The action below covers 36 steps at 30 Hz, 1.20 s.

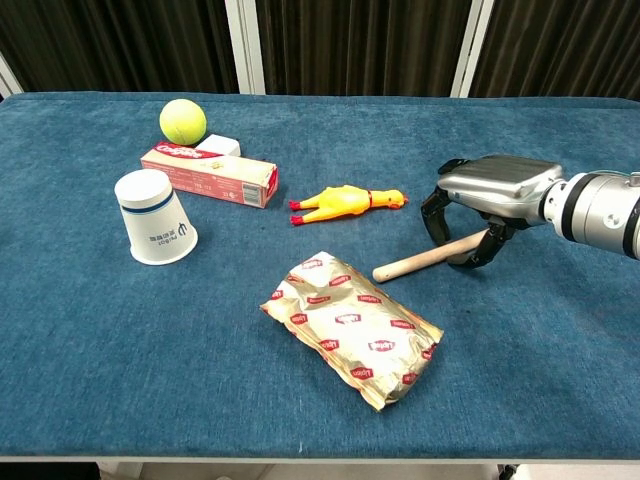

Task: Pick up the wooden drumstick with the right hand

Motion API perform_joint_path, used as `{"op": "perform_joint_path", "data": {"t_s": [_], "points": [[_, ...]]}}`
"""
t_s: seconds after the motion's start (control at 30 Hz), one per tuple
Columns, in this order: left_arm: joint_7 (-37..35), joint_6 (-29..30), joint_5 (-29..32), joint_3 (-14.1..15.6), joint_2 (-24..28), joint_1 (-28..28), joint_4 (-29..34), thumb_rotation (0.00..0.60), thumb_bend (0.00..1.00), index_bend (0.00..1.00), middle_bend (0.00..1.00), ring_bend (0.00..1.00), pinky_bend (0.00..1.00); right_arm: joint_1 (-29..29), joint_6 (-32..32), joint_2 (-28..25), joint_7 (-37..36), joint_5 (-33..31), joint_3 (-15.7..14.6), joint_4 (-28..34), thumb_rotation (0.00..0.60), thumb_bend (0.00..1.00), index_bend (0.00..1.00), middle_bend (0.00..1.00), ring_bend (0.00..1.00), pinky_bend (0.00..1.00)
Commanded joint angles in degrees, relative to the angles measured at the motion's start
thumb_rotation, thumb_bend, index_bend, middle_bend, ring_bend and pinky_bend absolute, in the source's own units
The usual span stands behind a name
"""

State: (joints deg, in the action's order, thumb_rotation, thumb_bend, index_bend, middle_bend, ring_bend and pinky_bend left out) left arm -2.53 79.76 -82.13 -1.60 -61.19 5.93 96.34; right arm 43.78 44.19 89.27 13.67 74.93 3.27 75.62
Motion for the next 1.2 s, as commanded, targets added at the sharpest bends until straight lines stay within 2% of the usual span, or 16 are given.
{"op": "perform_joint_path", "data": {"t_s": [0.03,0.23,0.57,0.93,1.2], "points": [[-0.15,0.01,0.04,-0.02,0.05,-0.02,-0.03,0.600,0.28,0.00,0.00,0.00,0.10,0.02,0.22,0.14,-0.18,0.13,0.09,-0.01,0.600,0.53,0.63,0.53,0.30,0.00],[-0.22,-0.08,0.27,-0.03,0.18,-0.06,0.12,0.600,0.28,0.00,0.00,0.00,0.10,-0.04,1.28,0.77,-0.36,0.59,0.39,-0.26,0.600,0.64,0.68,0.58,0.34,0.00],[-0.38,-0.21,0.45,-0.04,0.36,-0.08,0.36,0.600,0.28,0.00,0.00,0.00,0.10,0.15,1.47,0.66,0.43,0.14,0.70,0.37,0.600,0.66,0.71,0.59,0.34,0.00],[-0.45,0.04,0.42,-0.06,0.38,-0.20,0.42,0.600,0.28,0.00,0.00,0.00,0.10,0.83,0.98,-0.63,2.03,-1.86,1.77,2.76,0.600,0.68,0.76,0.63,0.39,0.00],[-0.38,0.02,0.67,-0.06,0.42,-0.31,0.56,0.600,0.28,0.00,0.00,0.00,0.10,2.93,1.32,-2.10,2.77,-3.80,5.39,5.13,0.600,0.68,0.77,0.64,0.39,0.00]]}}
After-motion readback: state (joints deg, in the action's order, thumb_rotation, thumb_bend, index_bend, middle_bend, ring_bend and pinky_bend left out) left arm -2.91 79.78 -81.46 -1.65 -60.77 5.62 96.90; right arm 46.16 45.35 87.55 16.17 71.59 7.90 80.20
